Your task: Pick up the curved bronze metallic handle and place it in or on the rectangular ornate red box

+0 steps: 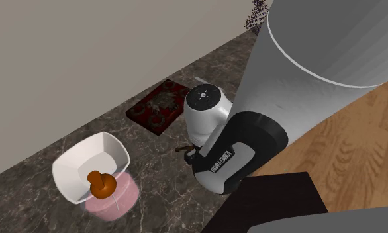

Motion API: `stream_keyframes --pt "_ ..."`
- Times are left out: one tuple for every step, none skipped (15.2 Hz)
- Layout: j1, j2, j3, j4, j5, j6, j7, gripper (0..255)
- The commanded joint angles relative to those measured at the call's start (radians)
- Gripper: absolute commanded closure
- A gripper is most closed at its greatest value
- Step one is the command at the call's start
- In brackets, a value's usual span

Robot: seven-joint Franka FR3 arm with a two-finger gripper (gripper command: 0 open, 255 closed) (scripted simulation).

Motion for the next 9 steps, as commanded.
stream_keyframes --pt "-0.002 0.002 0.001 0.001 -0.004 0.001 0.003 0" --pt "-0.002 0.002 0.001 0.001 -0.004 0.001 0.003 0" --pt "-0.002 0.001 0.001 0.001 -0.003 0.000 0.002 0" --pt "-0.002 0.001 0.001 0.001 -0.003 0.000 0.002 255" --pt "-0.002 0.001 0.001 0.001 -0.003 0.000 0.002 255" --pt "-0.002 0.001 0.001 0.001 -0.003 0.000 0.002 255" --pt "-0.002 0.001 0.001 0.001 -0.003 0.000 0.002 255" --pt "-0.002 0.001 0.001 0.001 -0.003 0.000 0.002 255" --pt "-0.002 0.001 0.001 0.001 -0.003 0.000 0.002 255"
